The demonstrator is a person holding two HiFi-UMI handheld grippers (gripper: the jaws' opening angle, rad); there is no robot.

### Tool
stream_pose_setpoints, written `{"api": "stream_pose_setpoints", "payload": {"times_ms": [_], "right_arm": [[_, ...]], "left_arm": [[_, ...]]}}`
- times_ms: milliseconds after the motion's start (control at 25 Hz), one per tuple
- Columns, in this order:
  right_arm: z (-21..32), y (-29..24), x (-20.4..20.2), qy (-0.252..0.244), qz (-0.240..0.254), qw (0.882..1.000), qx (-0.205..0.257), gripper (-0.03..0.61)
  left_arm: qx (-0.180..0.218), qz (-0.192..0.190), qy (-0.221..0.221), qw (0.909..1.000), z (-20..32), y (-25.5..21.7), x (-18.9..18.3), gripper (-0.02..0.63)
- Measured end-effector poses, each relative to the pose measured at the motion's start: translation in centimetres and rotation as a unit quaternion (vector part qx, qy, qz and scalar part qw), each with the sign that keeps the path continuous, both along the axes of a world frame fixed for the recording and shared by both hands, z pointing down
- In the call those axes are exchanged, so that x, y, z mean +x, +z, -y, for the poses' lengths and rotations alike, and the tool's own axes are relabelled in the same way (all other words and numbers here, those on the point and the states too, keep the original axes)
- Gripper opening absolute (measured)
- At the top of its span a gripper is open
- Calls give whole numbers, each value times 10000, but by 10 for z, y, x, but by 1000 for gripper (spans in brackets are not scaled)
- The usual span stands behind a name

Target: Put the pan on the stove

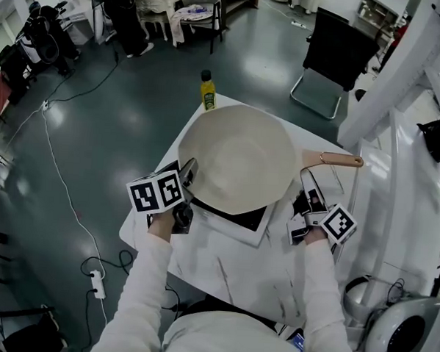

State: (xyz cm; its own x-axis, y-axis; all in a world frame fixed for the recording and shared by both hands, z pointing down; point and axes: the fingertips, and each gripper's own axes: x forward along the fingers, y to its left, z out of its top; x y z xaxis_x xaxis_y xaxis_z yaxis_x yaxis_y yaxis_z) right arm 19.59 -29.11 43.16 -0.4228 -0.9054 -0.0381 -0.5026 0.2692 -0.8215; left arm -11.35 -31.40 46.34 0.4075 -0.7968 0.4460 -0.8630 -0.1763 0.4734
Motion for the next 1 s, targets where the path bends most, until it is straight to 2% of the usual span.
{"api": "stream_pose_setpoints", "payload": {"times_ms": [600,800,1000], "right_arm": [[-25,-1,-2,-22,-433,9990,-103,184],[-37,-11,-7,-60,-569,9983,-63,184],[-45,-30,-16,-205,-1397,9896,262,169]], "left_arm": [[109,-1,-170,9998,-13,-13,-4,158],[421,104,-240,9988,-23,-24,-9,158],[750,364,-225,9963,-32,-38,-11,147]]}}
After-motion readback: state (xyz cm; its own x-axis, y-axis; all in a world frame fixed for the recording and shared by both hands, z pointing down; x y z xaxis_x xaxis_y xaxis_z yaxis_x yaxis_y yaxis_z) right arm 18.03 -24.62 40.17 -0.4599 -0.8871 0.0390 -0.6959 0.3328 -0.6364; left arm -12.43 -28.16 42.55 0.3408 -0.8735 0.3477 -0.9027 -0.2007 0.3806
